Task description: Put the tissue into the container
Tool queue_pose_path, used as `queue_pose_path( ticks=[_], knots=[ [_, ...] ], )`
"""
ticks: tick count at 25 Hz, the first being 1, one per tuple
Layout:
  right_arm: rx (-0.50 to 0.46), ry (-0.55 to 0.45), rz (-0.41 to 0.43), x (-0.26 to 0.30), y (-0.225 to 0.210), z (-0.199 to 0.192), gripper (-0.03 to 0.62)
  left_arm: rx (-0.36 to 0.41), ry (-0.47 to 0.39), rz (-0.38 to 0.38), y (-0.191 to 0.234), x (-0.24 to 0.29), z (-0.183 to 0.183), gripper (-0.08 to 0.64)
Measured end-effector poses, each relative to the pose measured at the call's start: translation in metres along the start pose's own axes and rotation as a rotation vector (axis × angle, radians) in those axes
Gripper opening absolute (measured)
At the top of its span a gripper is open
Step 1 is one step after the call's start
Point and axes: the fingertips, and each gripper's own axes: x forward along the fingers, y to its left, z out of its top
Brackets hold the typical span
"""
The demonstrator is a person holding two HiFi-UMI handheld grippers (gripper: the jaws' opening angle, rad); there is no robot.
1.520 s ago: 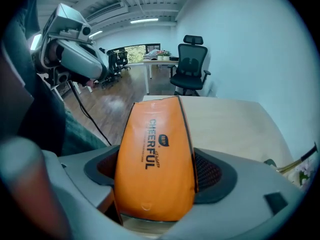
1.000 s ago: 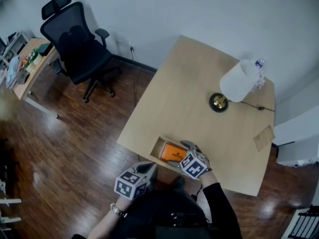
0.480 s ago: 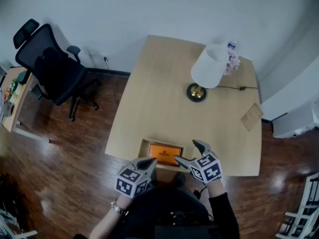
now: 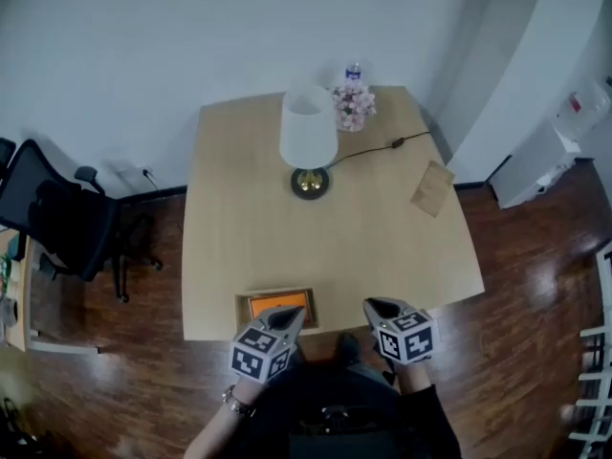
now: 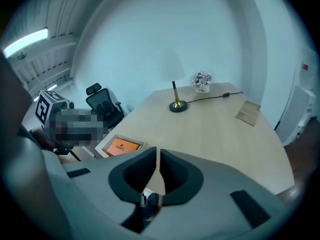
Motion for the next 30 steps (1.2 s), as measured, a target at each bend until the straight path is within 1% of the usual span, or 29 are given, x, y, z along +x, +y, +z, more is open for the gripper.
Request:
queue_pose_path(
  ticks=[1, 2, 6, 11, 18, 24, 30],
  knots=[
    [0.011, -0.008, -0.001, -0.003, -0.002, -0.002, -0.009, 0.008, 0.007, -0.006, -0.003, 0.005, 0.000, -0.006],
    [0.015, -0.015, -0.001, -0.005, -0.003, -0.005, -0.016, 0.012, 0.013, -0.013, -0.006, 0.009, 0.000, -0.006],
    [0.000, -0.015, -0.011, -0.011, -0.005, -0.014, -0.018, 0.030, 0.033, -0.031, -0.017, 0.019, 0.000, -0.005],
    [0.008, -0.015, -0.006, -0.013, -0.011, -0.016, -0.018, 0.046, 0.052, -0.035, -0.024, 0.025, -0.001, -0.006],
    [0.013, -0.015, 0.002, -0.012, -0.016, -0.014, -0.018, 0.036, 0.057, 0.007, -0.019, 0.025, 0.000, -0.005],
    [0.004, -0.014, 0.015, -0.010, -0.011, -0.011, -0.018, 0.014, 0.047, 0.038, -0.013, 0.023, 0.001, -0.005],
    [-0.001, -0.013, 0.023, -0.010, -0.011, -0.010, -0.018, 0.013, 0.031, 0.052, -0.014, 0.023, 0.010, -0.006]
  ],
)
